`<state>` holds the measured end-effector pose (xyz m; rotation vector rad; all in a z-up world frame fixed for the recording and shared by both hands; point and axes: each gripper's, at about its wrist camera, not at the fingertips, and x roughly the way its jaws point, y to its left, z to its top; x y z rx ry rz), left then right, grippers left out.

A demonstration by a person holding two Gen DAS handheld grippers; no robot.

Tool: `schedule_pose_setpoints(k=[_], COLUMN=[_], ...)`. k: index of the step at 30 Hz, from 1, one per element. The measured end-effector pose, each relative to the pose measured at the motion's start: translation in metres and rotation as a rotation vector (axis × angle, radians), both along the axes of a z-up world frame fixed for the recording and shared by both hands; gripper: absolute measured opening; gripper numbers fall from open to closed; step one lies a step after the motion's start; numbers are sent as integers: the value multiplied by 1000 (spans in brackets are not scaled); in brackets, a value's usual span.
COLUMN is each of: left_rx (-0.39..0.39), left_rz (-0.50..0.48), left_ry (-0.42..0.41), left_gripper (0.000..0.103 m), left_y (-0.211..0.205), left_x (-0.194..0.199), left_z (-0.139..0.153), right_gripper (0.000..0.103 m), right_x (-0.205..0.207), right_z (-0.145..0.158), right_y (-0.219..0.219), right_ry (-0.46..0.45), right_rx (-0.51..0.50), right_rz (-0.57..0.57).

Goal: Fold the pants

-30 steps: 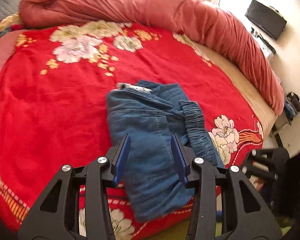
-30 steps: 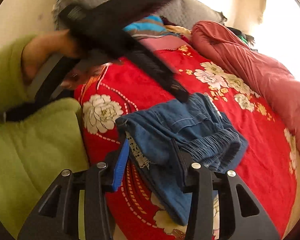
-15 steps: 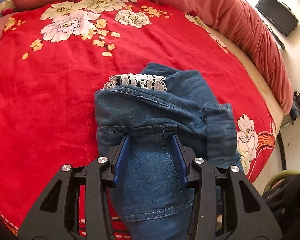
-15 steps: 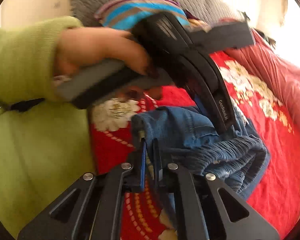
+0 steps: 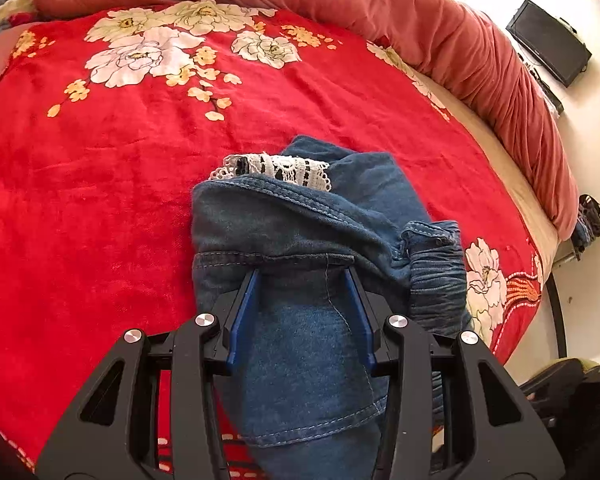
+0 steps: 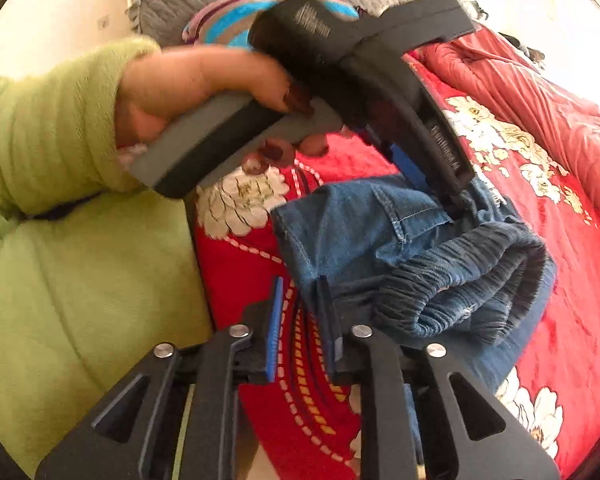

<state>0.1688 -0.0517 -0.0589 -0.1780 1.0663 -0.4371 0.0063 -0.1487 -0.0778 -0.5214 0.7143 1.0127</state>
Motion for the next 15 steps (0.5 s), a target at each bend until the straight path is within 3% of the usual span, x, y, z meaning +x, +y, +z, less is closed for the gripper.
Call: schedule_pose_setpoints(k=[4,8,11,12,14,15], left_rx=[-5,-11,-11,-11,-13,-15], left_rz=[8,15,19,21,22,22], left_ry=[4,8,9,10,11,11], left_gripper=[34,34,34,34,34,34], left_y=[3,5,7,8,10,10], left_x=[-1,-1,-2,-2,-2,-2], left_z=[1,1,2,2,1,0], right_gripper=[19,20,22,29,39,39], right_x=[-16,-20,-7,-3,15,20], right_z=[29,38,29,24,8,-1], right_y=[-4,14,36,39,46,47], right_ry=[-32,-60,-115,-131,-109,-75], right_rx=[79,104,53,31,-2,-16], right_rz=[50,93,67,45,5,-4])
